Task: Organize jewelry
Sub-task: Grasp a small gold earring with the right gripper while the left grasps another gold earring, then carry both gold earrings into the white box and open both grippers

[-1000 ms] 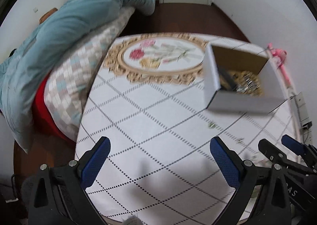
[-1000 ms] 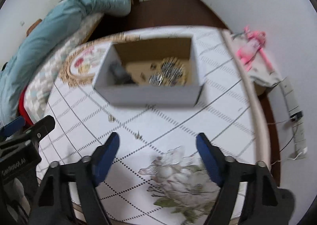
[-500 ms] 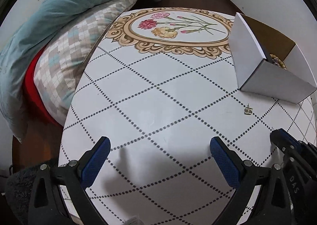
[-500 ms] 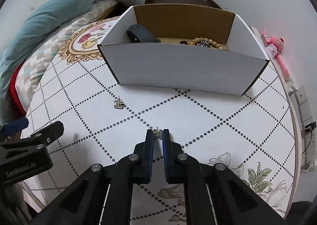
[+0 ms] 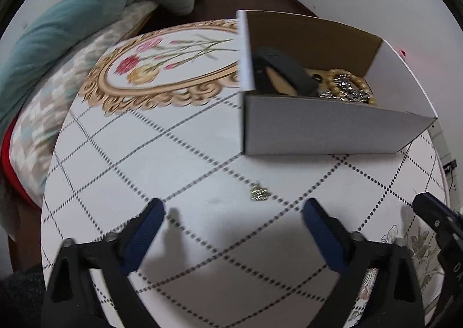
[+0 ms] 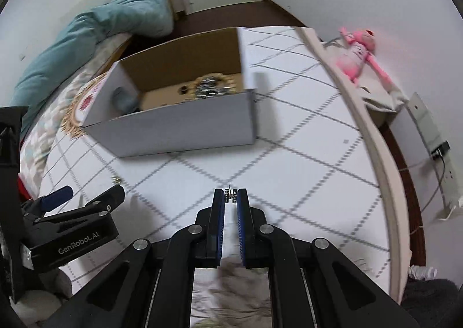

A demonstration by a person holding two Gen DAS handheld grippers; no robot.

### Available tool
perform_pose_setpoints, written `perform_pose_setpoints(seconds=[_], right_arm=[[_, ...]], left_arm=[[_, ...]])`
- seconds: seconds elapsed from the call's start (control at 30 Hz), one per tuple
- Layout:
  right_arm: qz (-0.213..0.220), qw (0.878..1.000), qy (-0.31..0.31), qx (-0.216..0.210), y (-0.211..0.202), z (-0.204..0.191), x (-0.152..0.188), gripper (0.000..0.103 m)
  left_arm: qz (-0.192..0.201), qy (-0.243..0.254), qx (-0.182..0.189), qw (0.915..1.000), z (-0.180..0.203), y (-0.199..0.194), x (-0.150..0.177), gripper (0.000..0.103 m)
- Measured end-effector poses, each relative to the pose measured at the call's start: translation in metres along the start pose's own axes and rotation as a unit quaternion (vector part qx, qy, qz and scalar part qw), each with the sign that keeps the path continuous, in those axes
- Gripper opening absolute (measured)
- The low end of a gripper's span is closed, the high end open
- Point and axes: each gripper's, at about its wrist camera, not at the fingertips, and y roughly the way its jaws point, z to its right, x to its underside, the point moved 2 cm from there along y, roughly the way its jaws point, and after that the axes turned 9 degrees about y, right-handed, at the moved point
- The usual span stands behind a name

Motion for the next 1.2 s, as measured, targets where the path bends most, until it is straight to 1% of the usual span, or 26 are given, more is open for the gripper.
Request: perform_pose_setpoints(seconds=[0.07,0.1,0.13,0.17,0.2,0.23,0.27,0.3,0.37,0.57,0.67,0.83,0.93,1.03,1.1,1.17,1.2], right_arm=[[-0.003,1.000,0.012,0.003,0.001,0.013,-0.001,0.009],[-0.004,1.000,0.015,0.003,0.002,0.015,-0.001,0.009],[-0.004,1.000,0.018,0.003,0.003,0.015,-0.001,0.009],[-0.004,1.000,0.022,0.003,0.004,0.018,-0.002,0.009],[-0.003,1.000,0.024,0.003,0.004,0.020,-0.002,0.009],[-0.003,1.000,0.026,0.002,0.003,0.023,-0.003,0.009],[-0.004,1.000,0.030,0.000,0.004,0.025,-0.004,0.009],[-0.004,0.999,0.032,-0.001,0.004,0.026,-0.004,0.009],[-0.002,0.999,0.032,-0.001,0.003,0.027,-0.005,0.009],[0.003,1.000,0.028,-0.008,-0.006,0.023,-0.006,0.009],[0.008,1.000,0.025,-0.014,-0.014,0.019,-0.007,0.009],[0.017,0.999,0.018,-0.035,-0.036,0.010,-0.014,0.009],[0.021,0.998,0.018,-0.054,-0.049,0.006,-0.025,0.009],[0.029,0.997,0.011,-0.074,-0.060,-0.002,-0.048,0.009],[0.027,0.996,0.002,-0.088,-0.061,-0.011,-0.071,0.009],[0.027,0.996,-0.012,-0.089,-0.058,-0.020,-0.090,0.009],[0.020,0.996,-0.020,-0.090,-0.052,-0.026,-0.101,0.009]], left_arm=[[0.000,0.007,-0.002,1.0000,0.005,0.003,-0.003,0.069],[0.006,0.005,0.002,1.0000,0.006,0.001,-0.003,0.065],[0.010,0.004,0.005,0.9999,0.006,0.001,-0.004,0.057],[0.015,0.007,0.012,0.9998,0.008,0.001,-0.004,0.042],[0.018,0.008,0.017,0.9997,0.008,0.000,-0.005,0.034],[0.019,0.010,0.018,0.9996,0.010,0.000,-0.006,0.022],[0.020,0.014,0.021,0.9995,0.012,-0.001,-0.006,0.014],[0.021,0.016,0.022,0.9994,0.013,0.000,-0.006,0.010],[0.024,0.018,0.020,0.9994,0.014,0.000,-0.005,0.010],[0.027,0.013,0.029,0.9991,0.011,-0.007,-0.002,0.010],[0.032,0.009,0.039,0.9987,0.013,-0.018,0.001,0.010],[0.051,0.005,0.069,0.9963,0.015,-0.052,-0.002,0.010],[0.055,-0.003,0.096,0.9938,0.015,-0.069,-0.016,0.010],[0.060,-0.008,0.115,0.9915,0.011,-0.080,-0.041,0.010],[0.065,-0.005,0.117,0.9910,0.009,-0.084,-0.061,0.010],[0.064,-0.001,0.113,0.9916,0.006,-0.081,-0.088,0.010],[0.061,-0.002,0.112,0.9918,0.005,-0.079,-0.095,0.010]])
